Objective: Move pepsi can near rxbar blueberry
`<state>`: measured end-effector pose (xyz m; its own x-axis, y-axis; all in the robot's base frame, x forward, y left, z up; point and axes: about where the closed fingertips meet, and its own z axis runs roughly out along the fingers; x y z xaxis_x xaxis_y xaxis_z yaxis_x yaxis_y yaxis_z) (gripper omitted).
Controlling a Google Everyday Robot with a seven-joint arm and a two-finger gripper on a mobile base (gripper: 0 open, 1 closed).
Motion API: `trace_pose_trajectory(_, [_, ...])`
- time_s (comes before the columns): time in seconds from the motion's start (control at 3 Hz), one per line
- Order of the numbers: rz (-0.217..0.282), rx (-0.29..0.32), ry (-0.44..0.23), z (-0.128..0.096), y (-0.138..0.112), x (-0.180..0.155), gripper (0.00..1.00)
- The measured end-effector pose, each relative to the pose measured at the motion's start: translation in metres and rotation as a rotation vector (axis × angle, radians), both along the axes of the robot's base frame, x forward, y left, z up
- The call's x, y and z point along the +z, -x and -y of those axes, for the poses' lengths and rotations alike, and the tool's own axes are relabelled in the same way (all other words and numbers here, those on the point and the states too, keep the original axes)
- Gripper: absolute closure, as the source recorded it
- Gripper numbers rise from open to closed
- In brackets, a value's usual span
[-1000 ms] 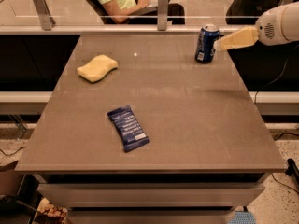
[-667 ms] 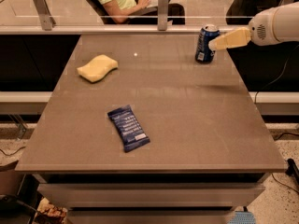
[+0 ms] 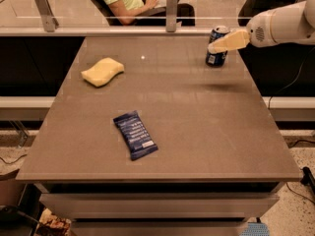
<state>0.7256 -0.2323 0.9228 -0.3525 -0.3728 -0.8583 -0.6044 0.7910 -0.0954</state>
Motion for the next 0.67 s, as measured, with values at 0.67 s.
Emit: trace_pose_trajectory(0.67, [0.044, 0.036, -0.072, -0.0096, -0.0217, -0.017, 0.0])
